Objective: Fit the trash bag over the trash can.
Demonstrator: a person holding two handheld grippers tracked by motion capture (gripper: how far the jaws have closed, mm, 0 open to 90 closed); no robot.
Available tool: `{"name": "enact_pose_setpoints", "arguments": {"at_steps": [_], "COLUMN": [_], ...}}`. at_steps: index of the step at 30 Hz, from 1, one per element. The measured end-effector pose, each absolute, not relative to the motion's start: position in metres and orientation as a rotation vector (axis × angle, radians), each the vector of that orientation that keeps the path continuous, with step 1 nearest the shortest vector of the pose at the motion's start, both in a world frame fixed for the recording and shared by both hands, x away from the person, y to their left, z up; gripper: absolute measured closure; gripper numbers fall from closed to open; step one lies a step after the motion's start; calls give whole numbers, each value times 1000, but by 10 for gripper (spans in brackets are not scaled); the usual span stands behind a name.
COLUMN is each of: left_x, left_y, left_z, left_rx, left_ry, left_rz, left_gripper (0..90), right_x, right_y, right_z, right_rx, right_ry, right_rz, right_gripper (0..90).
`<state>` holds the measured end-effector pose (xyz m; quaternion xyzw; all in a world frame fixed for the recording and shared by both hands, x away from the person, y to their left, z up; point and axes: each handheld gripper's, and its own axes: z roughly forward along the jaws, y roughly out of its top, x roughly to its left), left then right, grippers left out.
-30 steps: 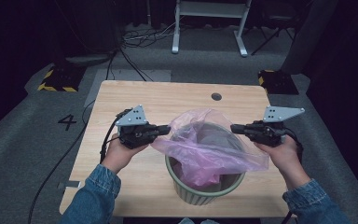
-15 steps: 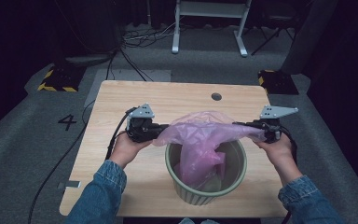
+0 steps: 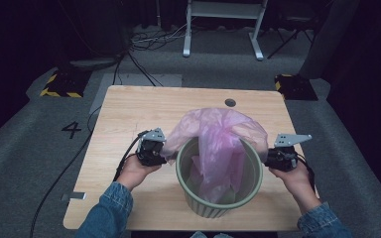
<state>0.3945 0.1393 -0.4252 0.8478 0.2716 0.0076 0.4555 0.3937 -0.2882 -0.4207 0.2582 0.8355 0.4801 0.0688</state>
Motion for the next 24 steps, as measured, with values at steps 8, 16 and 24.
{"name": "enact_pose_setpoints", "arguments": {"at_steps": [8,16,24], "left_x": [386,390,412], "left_y": [153,186,172], "left_z": [-420,-389,-373], "left_rx": [1991,1842,1760], "left_ry": [674,683,650], "left_rz": [41,60,-3], "left_gripper": [678,466,392], "right_x": [384,390,401], "right_y": [-299,-319,-308], "right_z": [-426,-395,-388], "right_rx": [792,799,748], "right_ry": [2425,2264,2277], "right_rz": [1454,1449,1419], "right_gripper": [711,560,535]}}
